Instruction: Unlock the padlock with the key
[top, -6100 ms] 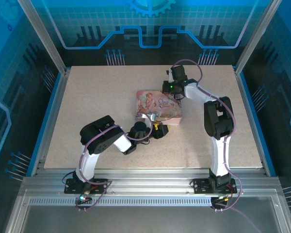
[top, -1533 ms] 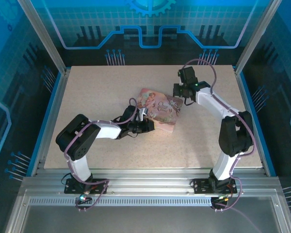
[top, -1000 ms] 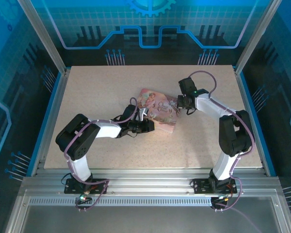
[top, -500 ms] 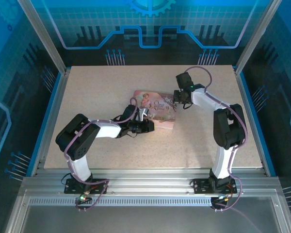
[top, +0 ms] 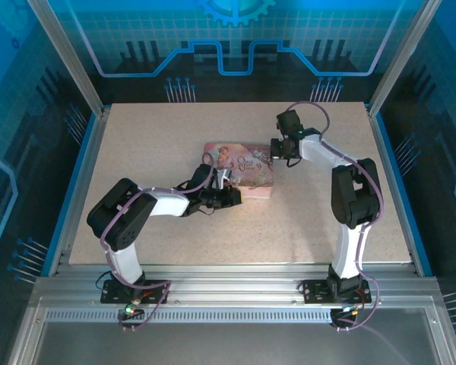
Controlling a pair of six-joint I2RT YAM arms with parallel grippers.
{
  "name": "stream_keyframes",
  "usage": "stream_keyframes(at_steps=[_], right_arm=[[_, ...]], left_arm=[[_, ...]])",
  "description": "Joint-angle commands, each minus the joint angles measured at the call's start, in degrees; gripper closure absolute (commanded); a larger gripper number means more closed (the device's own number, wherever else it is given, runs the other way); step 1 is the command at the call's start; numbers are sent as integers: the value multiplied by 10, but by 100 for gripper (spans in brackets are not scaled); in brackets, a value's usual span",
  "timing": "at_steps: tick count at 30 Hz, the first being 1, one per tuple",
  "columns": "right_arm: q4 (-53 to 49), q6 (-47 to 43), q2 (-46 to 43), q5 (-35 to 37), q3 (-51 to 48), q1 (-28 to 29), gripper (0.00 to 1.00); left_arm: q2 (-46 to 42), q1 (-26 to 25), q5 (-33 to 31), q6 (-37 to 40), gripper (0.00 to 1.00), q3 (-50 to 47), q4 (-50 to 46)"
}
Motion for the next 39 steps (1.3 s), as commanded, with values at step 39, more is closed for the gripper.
stream_keyframes(at_steps=[39], right_arm=[[537,305,-474,-293,-624,43,100]], left_arm=[[23,-11,23,-163,88,49,33]])
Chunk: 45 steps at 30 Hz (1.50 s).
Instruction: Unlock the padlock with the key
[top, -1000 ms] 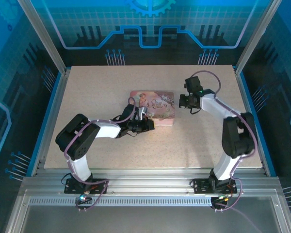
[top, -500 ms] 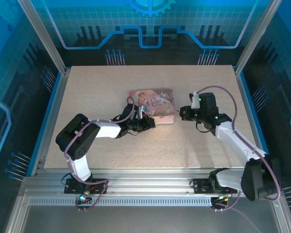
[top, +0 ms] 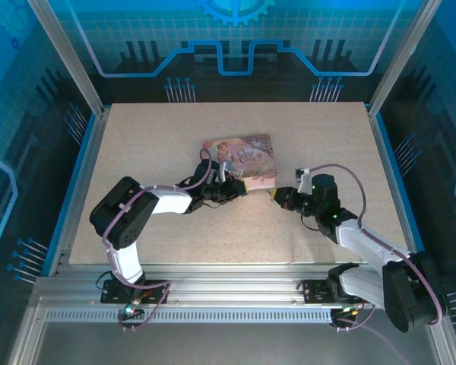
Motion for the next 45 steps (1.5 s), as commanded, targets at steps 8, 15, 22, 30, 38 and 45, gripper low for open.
stream_keyframes(at_steps=[8,15,22,30,38,45], right_arm=[[219,136,103,96,-36,88,100],[334,209,196,103,-41,109,100],[381,258,241,108,-45,118,100],[389,263,252,112,-42,125,100],[414,274,273,108,-40,125,100],[437,281,282,109,-37,125,100]], left_arm=[[15,-7,38,-37,88,24,-7],[16,-7,38,-43,88,26,-1],[16,-7,41,-46,88,26,3],[18,-6,43,-49,88,24,10],[23,-7,47,-57,88,20,25],[25,-7,50,-60,87,17,32]])
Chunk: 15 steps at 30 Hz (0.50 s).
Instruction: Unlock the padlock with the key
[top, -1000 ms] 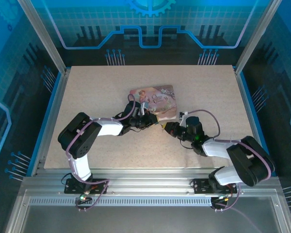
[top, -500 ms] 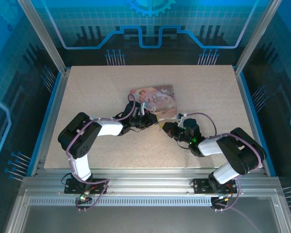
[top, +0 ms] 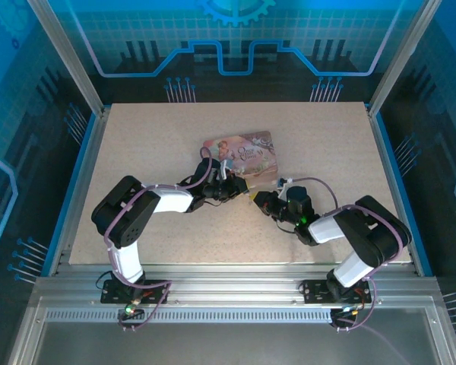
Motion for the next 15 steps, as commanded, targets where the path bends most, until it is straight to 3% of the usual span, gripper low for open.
stream_keyframes(at_steps=[1,15], right_arm=[[37,8,3,8,2,8,100],[50,16,-9,15,-11,8,100]], left_arm=[[16,-6,50,-37,87,7,12],[22,-5,52,-44,87,2,27]])
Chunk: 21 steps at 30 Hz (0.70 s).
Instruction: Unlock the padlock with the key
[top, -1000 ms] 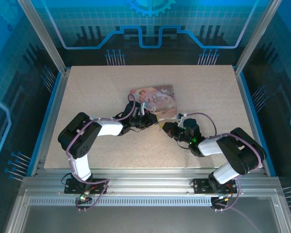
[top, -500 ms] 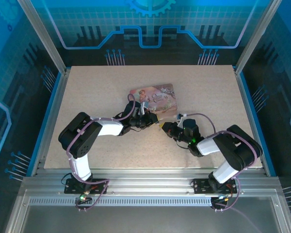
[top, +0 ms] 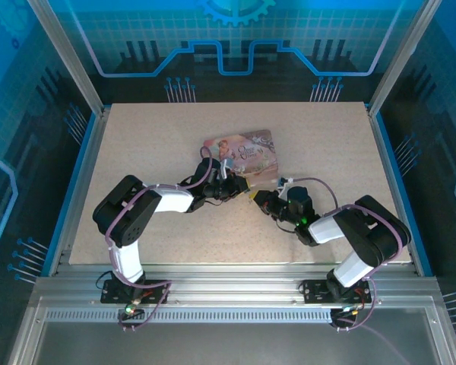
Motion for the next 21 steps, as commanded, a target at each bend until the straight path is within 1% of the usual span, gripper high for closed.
stream_keyframes(at_steps=[1,21], right_arm=[[29,3,-11,15,-8,7,100],[45,19,-27,44,-24,9,100]], left_arm=[[16,-5,51,-36,87,2,7],[19,-5,54,-52,87,-2,28]])
